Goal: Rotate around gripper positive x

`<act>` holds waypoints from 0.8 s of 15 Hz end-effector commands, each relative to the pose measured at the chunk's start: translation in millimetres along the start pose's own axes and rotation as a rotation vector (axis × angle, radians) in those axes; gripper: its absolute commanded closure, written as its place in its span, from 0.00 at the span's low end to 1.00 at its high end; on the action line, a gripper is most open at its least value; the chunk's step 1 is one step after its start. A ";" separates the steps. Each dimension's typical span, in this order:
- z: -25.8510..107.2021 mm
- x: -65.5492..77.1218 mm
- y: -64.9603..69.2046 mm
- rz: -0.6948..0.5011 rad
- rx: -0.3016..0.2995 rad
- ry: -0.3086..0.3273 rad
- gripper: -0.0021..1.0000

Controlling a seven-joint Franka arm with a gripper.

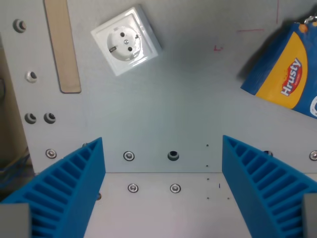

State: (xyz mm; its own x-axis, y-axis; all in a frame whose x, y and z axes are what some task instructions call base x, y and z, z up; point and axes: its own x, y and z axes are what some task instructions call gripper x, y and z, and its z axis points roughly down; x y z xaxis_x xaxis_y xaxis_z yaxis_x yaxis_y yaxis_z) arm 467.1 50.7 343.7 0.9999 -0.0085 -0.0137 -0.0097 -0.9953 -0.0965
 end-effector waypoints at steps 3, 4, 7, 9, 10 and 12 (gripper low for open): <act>-2.4 -0.8 4.5 -0.017 0.221 0.007 0.00; -2.4 -0.8 4.5 -0.017 0.235 0.007 0.00; -2.4 -0.8 4.5 -0.017 0.275 0.006 0.00; -2.4 -0.8 4.5 -0.017 0.301 0.006 0.00; -2.4 -0.8 4.5 -0.017 0.315 0.006 0.00; -2.4 -0.8 4.5 -0.017 0.341 0.006 0.00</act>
State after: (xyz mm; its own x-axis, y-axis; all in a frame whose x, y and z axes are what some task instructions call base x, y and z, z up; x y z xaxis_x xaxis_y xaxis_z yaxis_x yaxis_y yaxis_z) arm 469.4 50.9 344.9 0.9998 -0.0136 -0.0131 -0.0163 -0.9725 -0.2325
